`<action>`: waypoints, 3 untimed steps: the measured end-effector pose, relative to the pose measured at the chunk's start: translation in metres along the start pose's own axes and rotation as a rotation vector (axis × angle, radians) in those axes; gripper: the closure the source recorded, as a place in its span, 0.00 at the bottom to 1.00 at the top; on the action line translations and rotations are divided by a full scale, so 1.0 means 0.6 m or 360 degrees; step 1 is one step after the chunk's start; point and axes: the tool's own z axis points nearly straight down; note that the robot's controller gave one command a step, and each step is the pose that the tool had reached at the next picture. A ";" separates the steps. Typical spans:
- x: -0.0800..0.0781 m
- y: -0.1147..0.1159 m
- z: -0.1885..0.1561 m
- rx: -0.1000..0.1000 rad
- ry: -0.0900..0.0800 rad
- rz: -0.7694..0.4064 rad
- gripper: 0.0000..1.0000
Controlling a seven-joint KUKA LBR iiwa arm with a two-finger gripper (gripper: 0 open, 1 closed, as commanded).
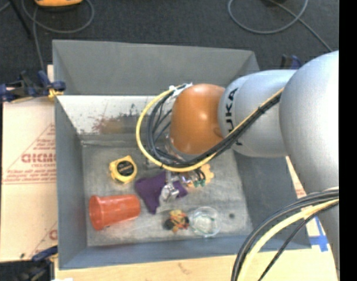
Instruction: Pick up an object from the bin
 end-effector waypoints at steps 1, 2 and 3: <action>-0.004 0.002 -0.008 -0.0001 0.0001 0.0005 1.00; -0.004 0.002 -0.008 -0.0001 0.0001 0.0006 1.00; -0.001 0.003 -0.016 -0.0002 0.0009 0.0006 1.00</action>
Offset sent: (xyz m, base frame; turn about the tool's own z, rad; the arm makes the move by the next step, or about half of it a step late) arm 0.0000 0.0000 0.0000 0.0000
